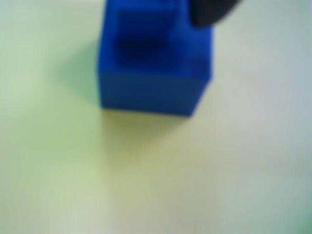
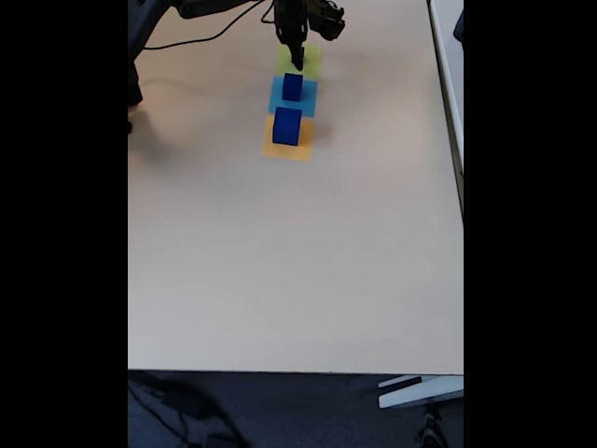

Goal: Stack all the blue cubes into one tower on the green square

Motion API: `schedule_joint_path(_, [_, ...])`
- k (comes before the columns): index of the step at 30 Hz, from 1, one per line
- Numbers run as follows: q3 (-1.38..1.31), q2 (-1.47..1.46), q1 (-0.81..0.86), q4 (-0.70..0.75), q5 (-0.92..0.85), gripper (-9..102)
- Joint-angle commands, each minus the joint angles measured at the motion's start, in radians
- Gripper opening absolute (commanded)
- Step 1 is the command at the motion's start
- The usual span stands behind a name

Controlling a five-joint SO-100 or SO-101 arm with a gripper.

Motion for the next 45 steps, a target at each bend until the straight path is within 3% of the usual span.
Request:
schedule_joint_path(1, [-0.064,0.021,0.008,0.008,0.005,23])
schedule_joint_path(30, [-0.057,0.021,0.009,0.012,-0.003,2])
schedule_joint_path(45, [-0.072,0.051,0.02,0.014,-0.031,0])
